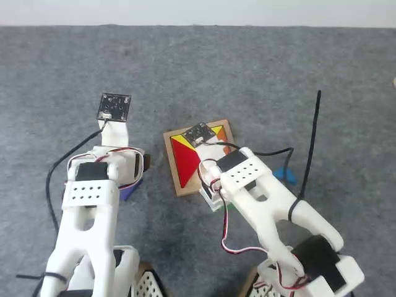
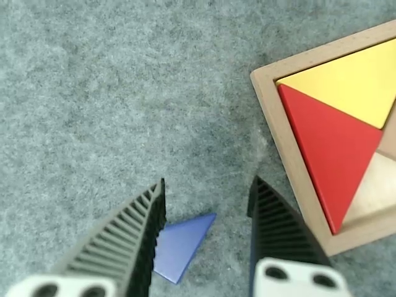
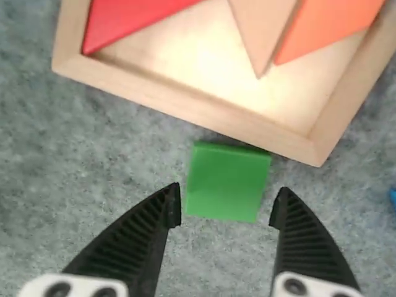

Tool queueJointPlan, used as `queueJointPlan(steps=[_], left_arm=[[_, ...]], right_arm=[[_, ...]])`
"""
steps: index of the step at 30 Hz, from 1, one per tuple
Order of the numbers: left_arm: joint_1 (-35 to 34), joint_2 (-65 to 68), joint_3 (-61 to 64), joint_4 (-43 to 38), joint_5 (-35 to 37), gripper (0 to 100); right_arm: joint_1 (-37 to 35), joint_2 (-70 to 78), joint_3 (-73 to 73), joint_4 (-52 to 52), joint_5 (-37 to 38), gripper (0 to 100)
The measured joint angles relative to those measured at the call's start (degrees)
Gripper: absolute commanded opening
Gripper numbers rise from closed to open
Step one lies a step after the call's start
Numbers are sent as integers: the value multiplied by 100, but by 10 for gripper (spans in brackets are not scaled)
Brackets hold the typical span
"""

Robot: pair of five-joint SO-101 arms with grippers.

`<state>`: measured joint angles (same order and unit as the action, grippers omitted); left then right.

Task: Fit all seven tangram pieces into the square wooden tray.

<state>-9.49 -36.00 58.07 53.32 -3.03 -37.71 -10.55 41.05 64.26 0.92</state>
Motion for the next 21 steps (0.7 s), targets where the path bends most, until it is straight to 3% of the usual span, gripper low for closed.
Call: queueJointPlan(steps=[17,21], left_arm=[[0,0,0,0,0,217],[0,0,0,0,0,217]], right_arm=[[0,26,826,-914,-44,240],[-9,229,835,-976,-44,139]])
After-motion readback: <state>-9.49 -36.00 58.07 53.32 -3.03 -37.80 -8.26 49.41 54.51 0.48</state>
